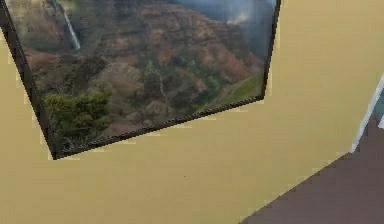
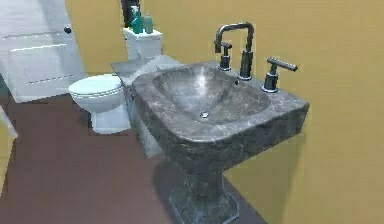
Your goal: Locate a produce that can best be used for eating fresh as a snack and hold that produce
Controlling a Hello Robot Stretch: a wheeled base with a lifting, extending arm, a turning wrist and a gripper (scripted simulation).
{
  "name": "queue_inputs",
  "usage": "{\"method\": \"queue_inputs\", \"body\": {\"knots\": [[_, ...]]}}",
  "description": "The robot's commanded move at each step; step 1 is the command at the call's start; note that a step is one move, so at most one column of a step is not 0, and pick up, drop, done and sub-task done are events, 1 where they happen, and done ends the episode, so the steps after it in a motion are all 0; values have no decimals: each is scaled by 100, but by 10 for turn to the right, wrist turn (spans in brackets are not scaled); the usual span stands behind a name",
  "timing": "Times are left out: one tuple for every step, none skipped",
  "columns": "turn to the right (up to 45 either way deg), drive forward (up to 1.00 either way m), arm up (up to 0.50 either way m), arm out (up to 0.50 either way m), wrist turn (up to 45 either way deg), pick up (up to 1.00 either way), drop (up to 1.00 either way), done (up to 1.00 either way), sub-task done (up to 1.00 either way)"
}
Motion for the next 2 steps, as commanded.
{"method": "queue_inputs", "body": {"knots": [[450, 0, 0, 0, 0, 0, 0, 0, 0], [30, 0, 0, 0, 0, 0, 0, 0, 0]]}}
